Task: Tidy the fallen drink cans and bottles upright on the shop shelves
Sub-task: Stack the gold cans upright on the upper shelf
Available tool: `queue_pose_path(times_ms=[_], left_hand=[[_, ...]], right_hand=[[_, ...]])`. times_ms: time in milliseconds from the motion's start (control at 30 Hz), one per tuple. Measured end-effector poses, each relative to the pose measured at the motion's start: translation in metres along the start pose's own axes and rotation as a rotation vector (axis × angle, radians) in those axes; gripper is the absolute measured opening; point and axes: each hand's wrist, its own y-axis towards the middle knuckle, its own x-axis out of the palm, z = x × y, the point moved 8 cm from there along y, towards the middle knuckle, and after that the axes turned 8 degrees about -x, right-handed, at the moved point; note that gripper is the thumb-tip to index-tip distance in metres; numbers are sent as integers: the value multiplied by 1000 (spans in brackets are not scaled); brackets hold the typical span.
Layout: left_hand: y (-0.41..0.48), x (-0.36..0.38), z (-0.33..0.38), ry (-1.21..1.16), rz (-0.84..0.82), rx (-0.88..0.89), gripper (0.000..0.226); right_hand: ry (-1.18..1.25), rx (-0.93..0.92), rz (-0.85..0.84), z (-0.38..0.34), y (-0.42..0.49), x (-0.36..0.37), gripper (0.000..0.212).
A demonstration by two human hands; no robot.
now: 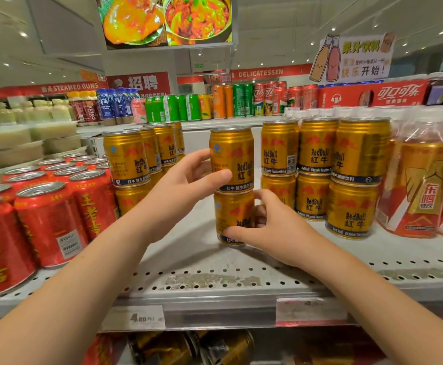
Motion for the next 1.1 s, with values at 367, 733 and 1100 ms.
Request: queue_pose_path(times_ms=[367, 733, 1100], left_hand=[[63, -54, -53, 956, 418, -249, 47], [102, -48, -65, 1293, 468, -313, 53], [73, -43, -61, 1437, 381, -270, 71]], right_hand=[[-67, -24, 126, 0, -11, -3, 59], [-68, 13, 154, -1, -12, -6, 61], [-36, -12, 142, -9, -12, -8, 46]])
